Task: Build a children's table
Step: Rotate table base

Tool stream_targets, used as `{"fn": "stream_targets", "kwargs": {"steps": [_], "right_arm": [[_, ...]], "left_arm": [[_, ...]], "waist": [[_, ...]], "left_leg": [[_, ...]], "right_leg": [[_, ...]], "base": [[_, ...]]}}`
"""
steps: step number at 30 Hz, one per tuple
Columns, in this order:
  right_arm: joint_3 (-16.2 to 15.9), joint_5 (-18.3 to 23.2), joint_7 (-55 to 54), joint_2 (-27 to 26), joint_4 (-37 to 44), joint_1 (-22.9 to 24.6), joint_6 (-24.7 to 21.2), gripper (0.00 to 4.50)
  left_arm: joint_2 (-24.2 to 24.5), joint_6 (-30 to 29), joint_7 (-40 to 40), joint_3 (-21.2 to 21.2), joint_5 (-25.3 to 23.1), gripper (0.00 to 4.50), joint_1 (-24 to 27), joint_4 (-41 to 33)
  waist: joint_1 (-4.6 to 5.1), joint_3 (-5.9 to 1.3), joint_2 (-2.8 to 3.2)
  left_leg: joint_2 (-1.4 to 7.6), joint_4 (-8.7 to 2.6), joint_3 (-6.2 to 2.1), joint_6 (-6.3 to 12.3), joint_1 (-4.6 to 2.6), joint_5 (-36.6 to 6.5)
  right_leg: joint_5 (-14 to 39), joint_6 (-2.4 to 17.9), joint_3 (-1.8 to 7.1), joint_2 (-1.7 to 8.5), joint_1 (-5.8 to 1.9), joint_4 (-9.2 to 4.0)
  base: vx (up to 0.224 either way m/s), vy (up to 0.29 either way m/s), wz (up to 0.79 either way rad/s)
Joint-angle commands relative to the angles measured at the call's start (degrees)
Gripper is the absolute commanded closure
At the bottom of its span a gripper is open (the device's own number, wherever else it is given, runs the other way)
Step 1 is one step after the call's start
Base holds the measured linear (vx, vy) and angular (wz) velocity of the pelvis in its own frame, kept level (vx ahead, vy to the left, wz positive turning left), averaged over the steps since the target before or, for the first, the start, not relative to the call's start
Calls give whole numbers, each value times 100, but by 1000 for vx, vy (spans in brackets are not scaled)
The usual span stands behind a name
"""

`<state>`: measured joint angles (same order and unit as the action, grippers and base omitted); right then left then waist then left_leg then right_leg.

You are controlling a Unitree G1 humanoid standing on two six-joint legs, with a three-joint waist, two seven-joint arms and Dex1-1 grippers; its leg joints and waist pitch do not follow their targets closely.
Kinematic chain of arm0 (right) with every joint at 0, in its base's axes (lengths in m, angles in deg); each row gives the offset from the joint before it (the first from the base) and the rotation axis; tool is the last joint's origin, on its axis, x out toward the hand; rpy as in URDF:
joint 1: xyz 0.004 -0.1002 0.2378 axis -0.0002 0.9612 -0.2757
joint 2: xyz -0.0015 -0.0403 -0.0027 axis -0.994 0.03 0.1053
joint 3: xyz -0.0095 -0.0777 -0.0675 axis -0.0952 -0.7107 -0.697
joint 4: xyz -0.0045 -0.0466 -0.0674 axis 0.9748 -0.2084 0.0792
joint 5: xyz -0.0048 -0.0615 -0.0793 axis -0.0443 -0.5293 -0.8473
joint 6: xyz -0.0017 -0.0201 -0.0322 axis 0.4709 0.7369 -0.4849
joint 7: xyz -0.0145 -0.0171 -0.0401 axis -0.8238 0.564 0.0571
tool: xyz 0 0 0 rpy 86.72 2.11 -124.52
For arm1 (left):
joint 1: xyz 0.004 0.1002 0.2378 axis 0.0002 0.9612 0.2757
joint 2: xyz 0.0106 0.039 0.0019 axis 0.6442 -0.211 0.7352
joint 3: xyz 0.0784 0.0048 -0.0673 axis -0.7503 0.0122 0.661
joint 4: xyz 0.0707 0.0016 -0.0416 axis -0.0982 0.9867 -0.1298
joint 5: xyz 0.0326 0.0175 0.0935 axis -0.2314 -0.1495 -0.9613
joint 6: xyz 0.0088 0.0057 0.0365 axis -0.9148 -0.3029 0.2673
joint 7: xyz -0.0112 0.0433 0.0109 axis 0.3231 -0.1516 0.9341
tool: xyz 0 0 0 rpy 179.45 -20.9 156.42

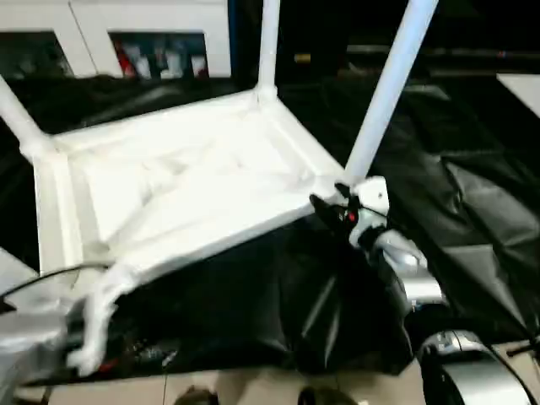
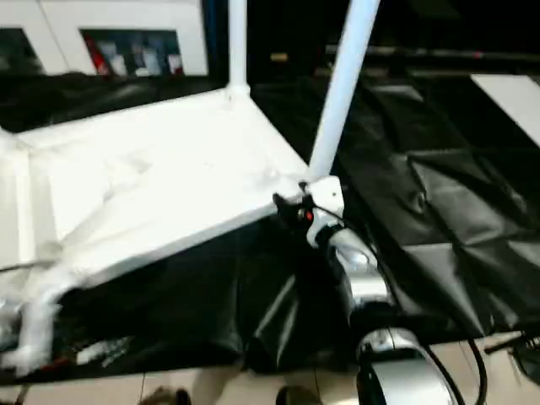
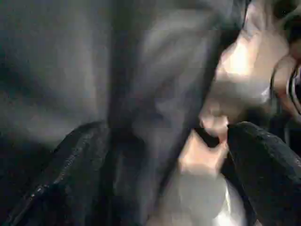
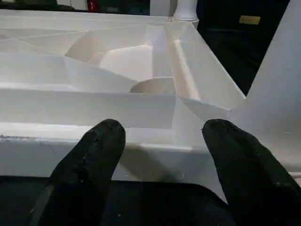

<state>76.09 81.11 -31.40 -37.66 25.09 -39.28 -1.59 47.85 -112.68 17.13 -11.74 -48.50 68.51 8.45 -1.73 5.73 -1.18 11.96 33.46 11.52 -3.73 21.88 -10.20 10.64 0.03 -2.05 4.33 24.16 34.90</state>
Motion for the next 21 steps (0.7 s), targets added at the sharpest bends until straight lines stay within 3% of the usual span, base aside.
{"fn": "stream_targets", "kwargs": {"steps": [1, 5, 7, 10, 16, 21], "right_arm": [[4, -13, 42, 42, -37, 119, -89, 131], [25, -11, 58, 44, -52, 122, -108, 131], [23, -15, 78, 47, -34, 142, -114, 131], [24, -21, 84, 53, -19, 156, -115, 131], [20, -34, 115, 76, 20, 211, -131, 131], [5, -59, 121, 66, 47, 262, -127, 131]], "left_arm": [[201, -210, 97, 352, -103, 5, 204, -65], [667, -408, 193, 726, -302, 5, 543, -68], [912, -469, 268, 1291, -389, 5, 787, 105], [1011, -387, 321, 1655, -361, 5, 896, 254], [1072, -345, 578, 2696, -177, 5, 859, 598], [1063, -256, 580, 3045, -38, 5, 660, 854]], "waist": [[20, -209, 105], [10, -206, 109], [17, -207, 106], [22, -210, 94], [7, -212, 82], [-5, -207, 81]], "left_leg": [[130, -529, -64, -102, -165, -2184], [134, -540, -78, -118, -170, -2152], [125, -534, -69, -100, -166, -2070], [123, -532, -62, -80, -177, -1963], [118, -532, -56, -65, -186, -1926], [123, -538, -59, -76, -214, -1971]], "right_leg": [[1892, 1011, 236, 217, -112, -457], [1871, 965, 247, 224, -103, -457], [1701, 996, 251, 217, -101, -445], [1532, 1039, 251, 205, -105, -439], [1372, 1136, 251, 206, -123, -420], [1345, 1163, 252, 210, -117, -415]], "base": [[0, 0, 0], [0, 0, 0], [0, 0, 0], [0, 0, 0], [0, 0, 0], [0, 0, 0]]}}
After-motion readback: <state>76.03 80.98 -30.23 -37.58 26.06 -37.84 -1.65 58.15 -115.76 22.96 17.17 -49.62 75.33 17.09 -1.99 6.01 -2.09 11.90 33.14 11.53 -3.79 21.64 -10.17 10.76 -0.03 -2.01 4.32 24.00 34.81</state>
